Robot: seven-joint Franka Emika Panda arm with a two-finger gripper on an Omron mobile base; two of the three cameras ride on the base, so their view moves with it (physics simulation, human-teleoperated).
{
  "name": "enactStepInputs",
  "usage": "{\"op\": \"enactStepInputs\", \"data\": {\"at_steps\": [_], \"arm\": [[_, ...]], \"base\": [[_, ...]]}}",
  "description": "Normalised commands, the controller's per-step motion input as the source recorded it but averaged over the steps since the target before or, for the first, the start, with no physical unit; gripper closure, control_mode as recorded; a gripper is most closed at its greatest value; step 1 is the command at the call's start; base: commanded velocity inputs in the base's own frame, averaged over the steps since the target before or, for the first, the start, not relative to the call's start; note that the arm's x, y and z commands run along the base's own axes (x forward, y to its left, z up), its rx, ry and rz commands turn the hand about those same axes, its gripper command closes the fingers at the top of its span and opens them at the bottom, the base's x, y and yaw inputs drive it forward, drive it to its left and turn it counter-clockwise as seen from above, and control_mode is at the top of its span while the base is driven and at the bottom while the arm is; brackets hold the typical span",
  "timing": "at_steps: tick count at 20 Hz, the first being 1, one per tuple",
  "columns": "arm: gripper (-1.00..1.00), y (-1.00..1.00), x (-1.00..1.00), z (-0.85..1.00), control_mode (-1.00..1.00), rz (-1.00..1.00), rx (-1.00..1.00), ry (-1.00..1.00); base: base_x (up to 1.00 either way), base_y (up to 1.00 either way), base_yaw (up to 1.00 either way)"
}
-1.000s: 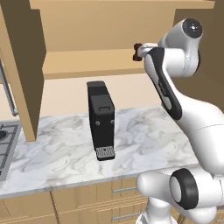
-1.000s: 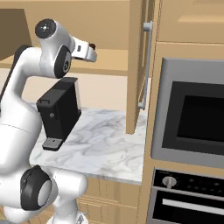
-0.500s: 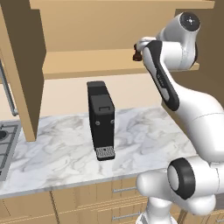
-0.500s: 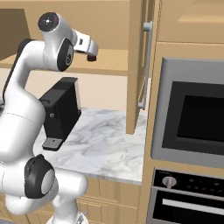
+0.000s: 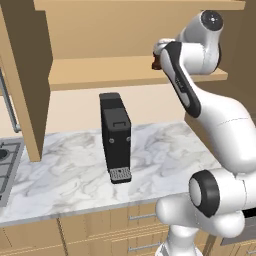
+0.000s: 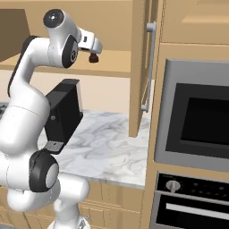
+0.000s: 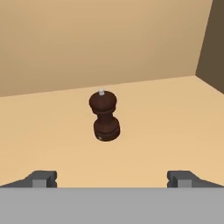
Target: Retrieve the shaker from the cabinet and place it next the steak on a plate on the dining table.
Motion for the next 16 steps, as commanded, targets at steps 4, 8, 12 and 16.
{"op": "enactStepInputs", "data": {"at_steps": [4,8,12,16], "arm": [[-1.00,0.00,0.34,-0.02,-1.00,0.00,0.00,0.00],[-1.00,0.00,0.35,0.00,-1.00,0.00,0.00,0.00],[-1.00,0.00,0.36,-0.03,-1.00,0.00,0.00,0.00],[-1.00,0.00,0.28,-0.12,-1.00,0.00,0.00,0.01]], "base": [[0.00,0.00,0.00],[0.00,0.00,0.00],[0.00,0.00,0.00],[0.00,0.00,0.00]]}}
